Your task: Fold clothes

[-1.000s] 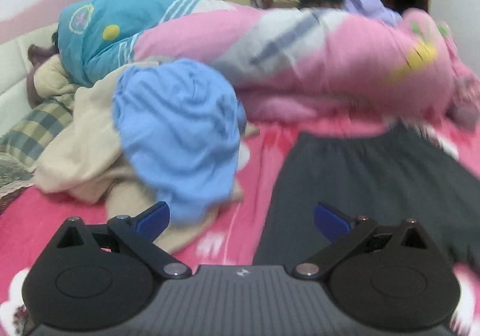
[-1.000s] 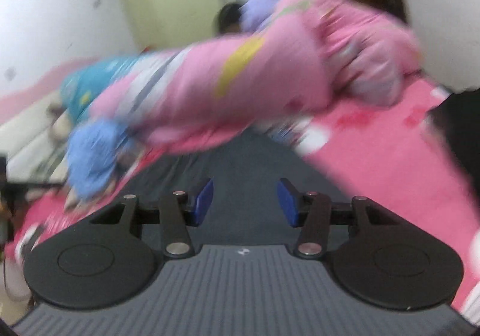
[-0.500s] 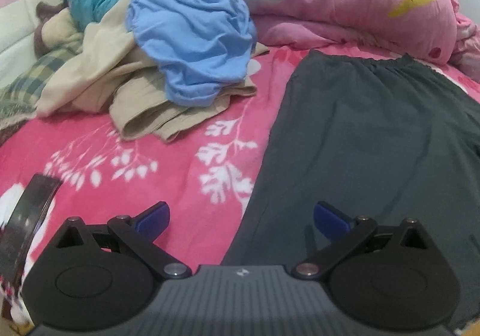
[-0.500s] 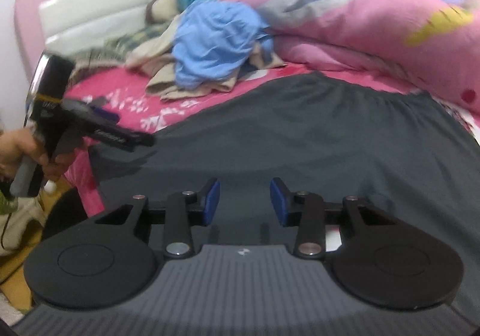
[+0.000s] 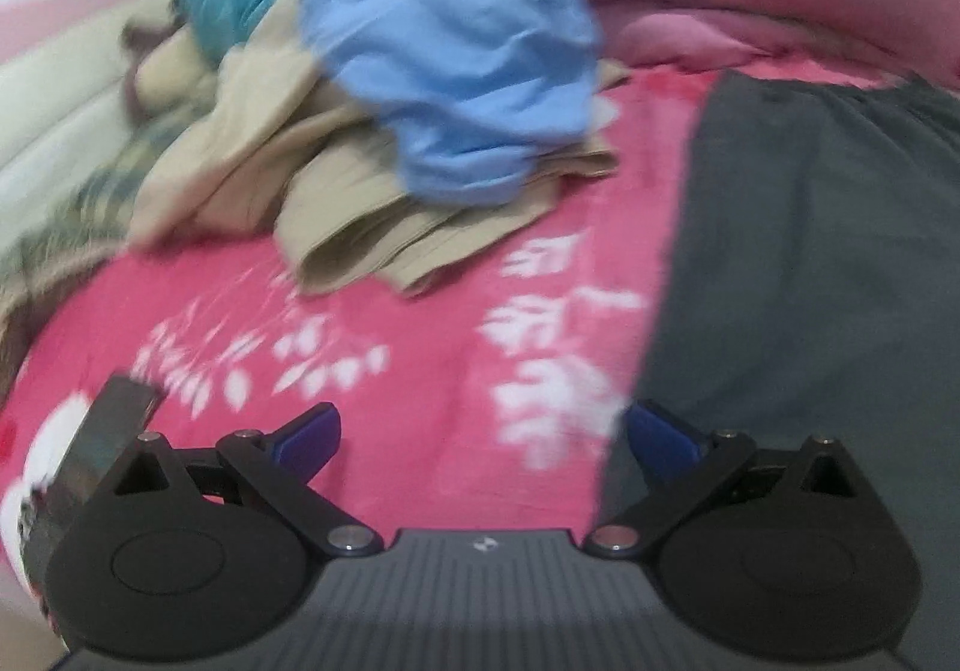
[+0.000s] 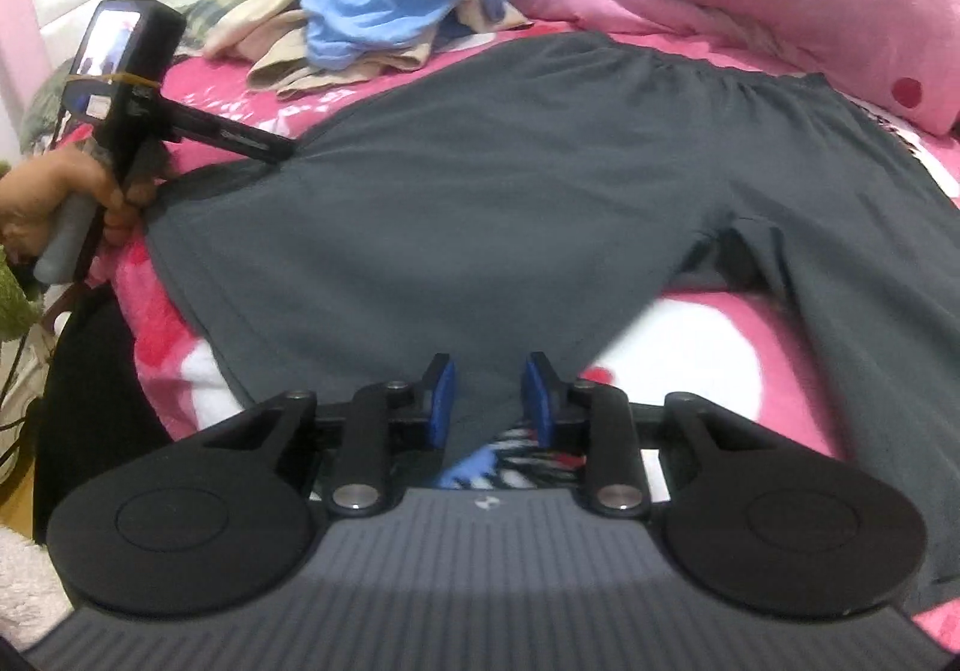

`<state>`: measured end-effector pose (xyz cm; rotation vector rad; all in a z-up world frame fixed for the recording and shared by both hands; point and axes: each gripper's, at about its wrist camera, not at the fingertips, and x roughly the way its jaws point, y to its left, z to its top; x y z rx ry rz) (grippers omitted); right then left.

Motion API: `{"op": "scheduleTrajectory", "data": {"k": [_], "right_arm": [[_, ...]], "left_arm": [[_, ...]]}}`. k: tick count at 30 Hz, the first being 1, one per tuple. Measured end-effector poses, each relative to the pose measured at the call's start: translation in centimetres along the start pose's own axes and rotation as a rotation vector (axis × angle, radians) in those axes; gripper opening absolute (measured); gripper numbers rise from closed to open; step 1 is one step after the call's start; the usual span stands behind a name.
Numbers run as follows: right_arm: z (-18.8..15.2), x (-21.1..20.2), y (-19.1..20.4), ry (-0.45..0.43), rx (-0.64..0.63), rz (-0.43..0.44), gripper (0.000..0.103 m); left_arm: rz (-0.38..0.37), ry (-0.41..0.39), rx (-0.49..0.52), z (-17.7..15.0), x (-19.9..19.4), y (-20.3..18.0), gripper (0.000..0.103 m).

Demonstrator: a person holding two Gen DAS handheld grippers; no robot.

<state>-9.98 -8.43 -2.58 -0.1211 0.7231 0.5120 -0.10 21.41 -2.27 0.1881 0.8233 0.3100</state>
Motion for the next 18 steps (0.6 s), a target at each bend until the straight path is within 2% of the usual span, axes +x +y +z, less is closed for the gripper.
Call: {"op": "scheduleTrajectory", "data": {"k": [2,5,7,8,10,12,13,15,17,18], "right_arm": [[-0.2,-0.1,-0.3,-0.008,0.004,-0.007,0.025],[-0.5,-0.3,-0.5,-0.03,0.003,0.003,0.025],[-0.7,-0.2,-0.5,-0.043,0.003,0.012,0.025],[-0.8,-0.1,-0.6,-0.048,0.006,0.016,0.025],[-0.8,0.0,-0.8,-0.055,0.014,0.023,0.025],[-0.8,-0.1,-0.9,-0.063,0.022,0.027,0.025],[-0.8,-0.1,-1.0,-0.067,0.026,0.03,0.025],[-1.0,0.0,-1.2,-0.071,0.034,0.036,0.025],[-0.9,0.0,-1.2,-0.075,0.038,0.043,0.025],[-1.0,0.0,-1.3,-0.078,0.037,0.047,0.025]], "left_arm": [[0.083,0.017,-0.012,0.6,0.4,0.7,0.103],[0.069,0.006,-0.082,1.7,-0.7,1.2,0.1],[-0.023,-0.044,-0.072,2.7,-1.9,0.0,0.1],[-0.099,-0.06,-0.057,3.2,-2.4,-1.0,0.101],[-0.307,-0.058,-0.024,4.1,-2.9,-3.5,0.101],[-0.504,-0.008,0.006,5.0,-2.2,-6.4,0.101],[-0.565,0.008,0.015,5.3,-1.7,-7.6,0.101],[-0.618,0.053,0.017,5.8,0.3,-9.1,0.101],[-0.558,0.072,-0.007,6.2,2.7,-8.7,0.099],[-0.524,0.052,-0.013,6.4,3.5,-8.0,0.099]]}}
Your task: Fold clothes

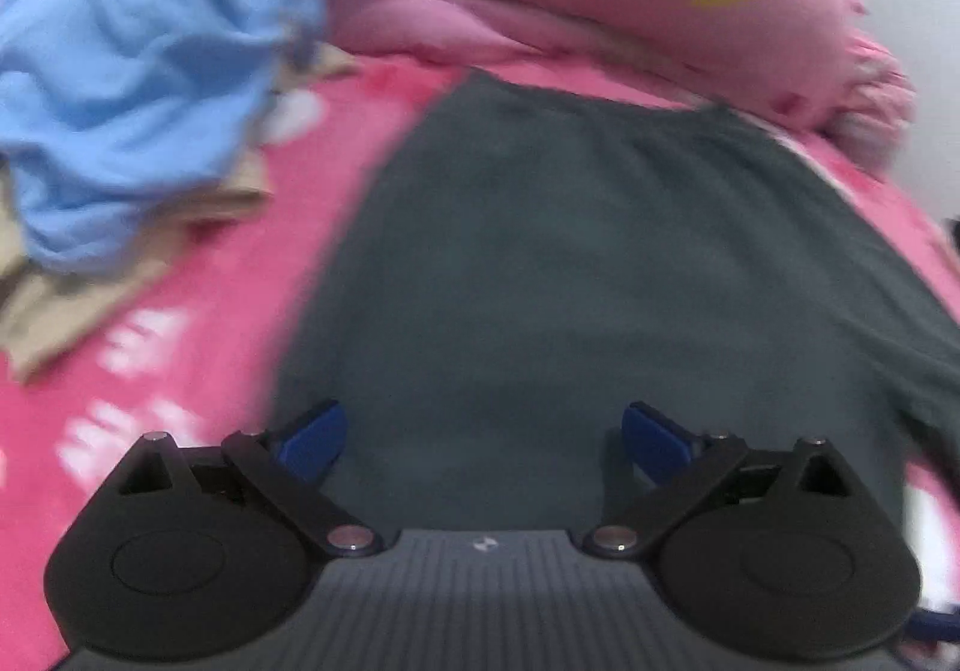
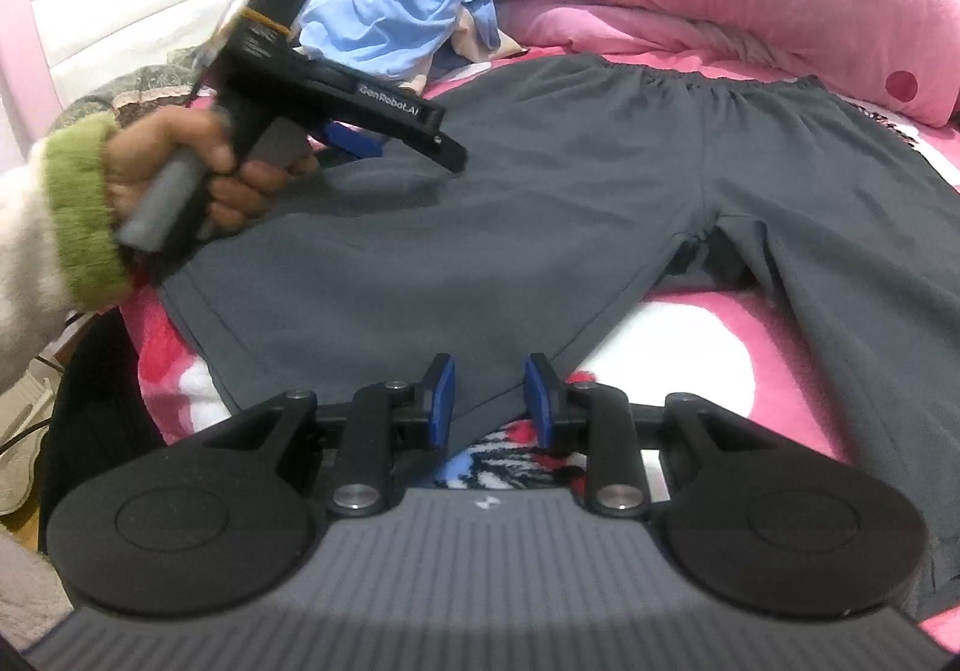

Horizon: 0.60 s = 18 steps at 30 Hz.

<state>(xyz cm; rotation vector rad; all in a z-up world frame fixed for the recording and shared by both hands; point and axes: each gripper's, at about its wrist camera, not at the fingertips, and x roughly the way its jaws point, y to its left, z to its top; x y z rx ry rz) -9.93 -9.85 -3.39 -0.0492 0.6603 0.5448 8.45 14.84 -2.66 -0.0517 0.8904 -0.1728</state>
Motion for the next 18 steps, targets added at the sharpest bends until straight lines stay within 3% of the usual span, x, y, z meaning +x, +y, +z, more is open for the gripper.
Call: {"op": "scheduleTrajectory", "data": {"k": [3,5,7,9,12,14,16,18], "right_arm": [[-0.1,0.0,-0.4,-0.006,0.006,0.013,0.025],[-0.2,0.0,-0.9,-0.008,0.025,0.021,0.025],[-0.2,0.0,-1.3,-0.01,0.047,0.033,0.025],[-0.3,0.0,-1.5,-0.014,0.057,0.038,0.025],[-0.3,0.1,-1.4,-0.014,0.056,0.033,0.025],[-0.2,0.1,-1.2,-0.013,0.048,0.027,0.025],[-0.3,0.1,-1.1,-0.014,0.043,0.025,0.025],[-0.3,0.1,-1.2,-0.017,0.042,0.027,0.025]], "left_arm": [[0.081,-0.021,-0.05,0.8,-0.1,3.3,0.099],[0.191,-0.009,-0.08,1.5,0.1,5.0,0.098],[0.159,-0.002,-0.118,2.4,-0.2,6.1,0.098],[0.076,-0.031,-0.121,3.2,-0.7,5.4,0.098],[-0.047,-0.066,-0.046,5.0,0.0,1.7,0.1],[-0.134,-0.047,-0.011,6.1,1.7,-0.8,0.1],[-0.171,-0.007,0.019,7.2,4.4,-2.8,0.1],[-0.102,0.024,0.027,7.7,6.7,-3.4,0.099]]}}
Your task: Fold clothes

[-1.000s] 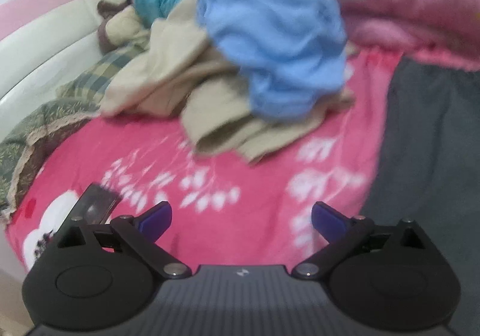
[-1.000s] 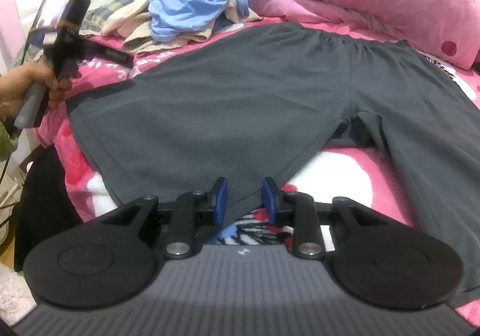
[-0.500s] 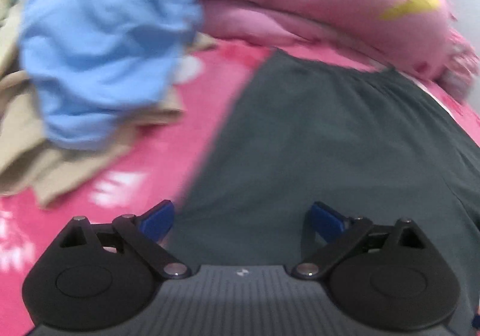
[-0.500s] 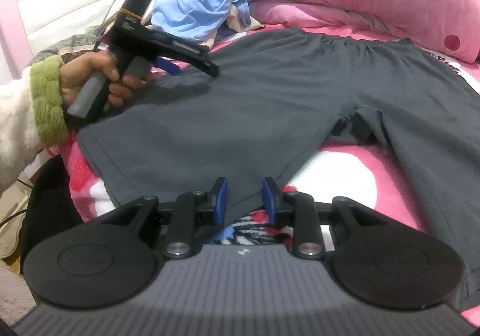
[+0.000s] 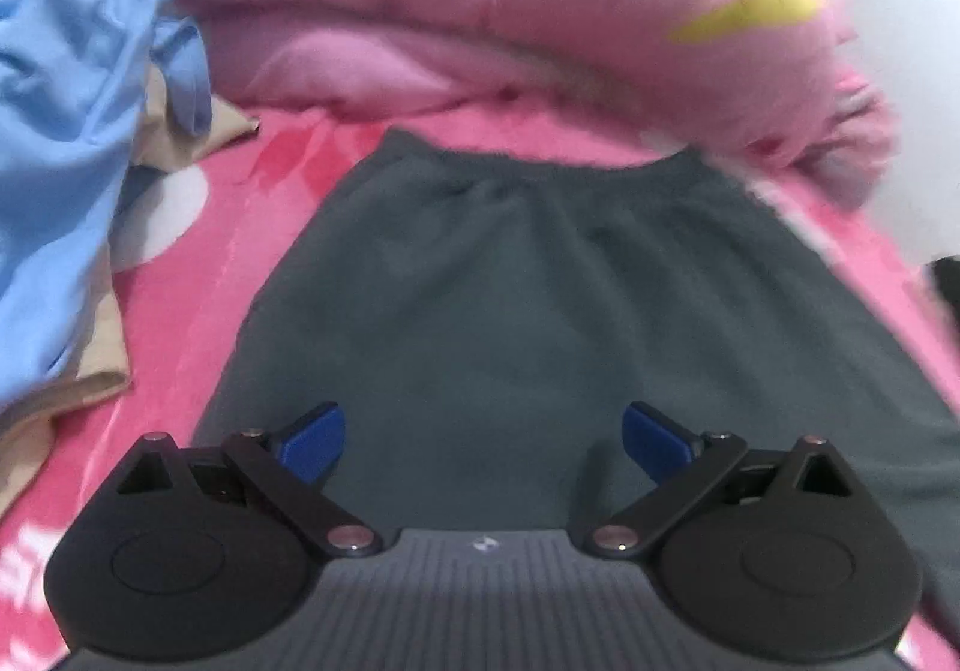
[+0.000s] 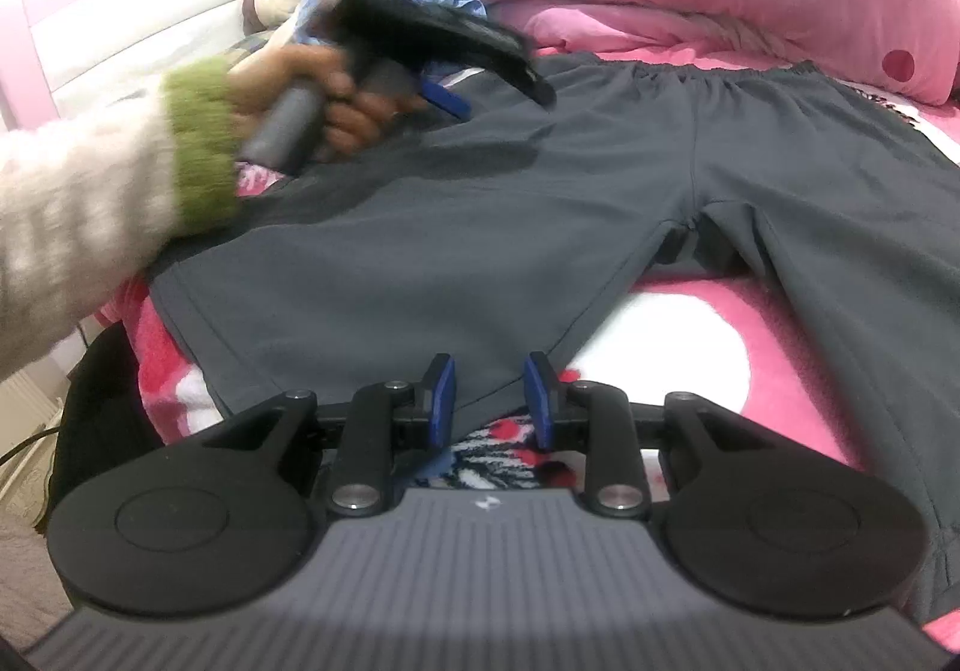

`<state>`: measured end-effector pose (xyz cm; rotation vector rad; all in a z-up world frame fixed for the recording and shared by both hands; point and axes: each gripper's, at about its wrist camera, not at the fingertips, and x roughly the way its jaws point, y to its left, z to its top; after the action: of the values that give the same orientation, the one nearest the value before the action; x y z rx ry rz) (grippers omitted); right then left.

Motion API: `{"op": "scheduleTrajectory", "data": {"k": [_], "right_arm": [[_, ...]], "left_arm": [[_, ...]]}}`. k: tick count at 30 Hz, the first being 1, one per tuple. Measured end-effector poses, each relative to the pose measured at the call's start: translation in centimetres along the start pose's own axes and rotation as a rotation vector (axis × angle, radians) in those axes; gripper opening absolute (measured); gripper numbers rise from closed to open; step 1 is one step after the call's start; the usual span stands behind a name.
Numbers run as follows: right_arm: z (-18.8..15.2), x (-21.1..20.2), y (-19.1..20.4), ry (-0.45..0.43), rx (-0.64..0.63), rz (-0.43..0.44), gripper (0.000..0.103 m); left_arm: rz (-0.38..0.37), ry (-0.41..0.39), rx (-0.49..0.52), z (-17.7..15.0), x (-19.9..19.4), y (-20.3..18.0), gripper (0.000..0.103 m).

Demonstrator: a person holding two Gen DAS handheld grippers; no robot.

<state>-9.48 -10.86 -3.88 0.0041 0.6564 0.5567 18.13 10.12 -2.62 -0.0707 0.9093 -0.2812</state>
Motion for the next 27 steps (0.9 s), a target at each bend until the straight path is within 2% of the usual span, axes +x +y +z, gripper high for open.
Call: {"op": "scheduleTrajectory", "data": {"k": [1,3,6,11,13,15,18,22,27], "right_arm": [[-0.1,0.0,-0.1,-0.002,0.001,0.003,0.025],[-0.2,0.0,-0.2,-0.006,0.002,0.008,0.025],[-0.3,-0.2,-0.4,-0.015,0.001,0.014,0.025],[-0.1,-2.5,-1.6,-0.075,0.04,0.014,0.026],[0.1,-4.4,-2.9,-0.118,0.088,0.006,0.026],[-0.1,-6.6,-5.1,-0.155,0.133,-0.073,0.026],[-0.4,-8.8,-9.5,-0.169,0.192,-0.264,0.026],[-0.3,-9.8,-15.7,-0.156,0.297,-0.383,0.024],[-3.0,-10.4,-19.8,-0.035,0.307,-0.493,0.02]], "left_arm": [[0.041,-0.011,-0.008,0.3,0.8,0.7,0.098],[0.066,-0.064,-0.055,0.7,0.7,2.7,0.097],[0.103,-0.103,-0.165,1.5,-1.0,5.3,0.097],[0.149,-0.15,-0.169,1.1,-6.0,5.1,0.097],[0.13,-0.158,-0.115,-0.2,-8.4,2.3,0.098],[0.061,-0.146,-0.048,-1.9,-9.9,-1.0,0.098],[-0.077,-0.109,0.064,-4.9,-11.1,-6.8,0.099],[-0.207,-0.033,0.199,-8.7,-10.2,-14.0,0.099],[-0.185,-0.017,0.291,-11.5,-9.7,-17.7,0.099]]}}
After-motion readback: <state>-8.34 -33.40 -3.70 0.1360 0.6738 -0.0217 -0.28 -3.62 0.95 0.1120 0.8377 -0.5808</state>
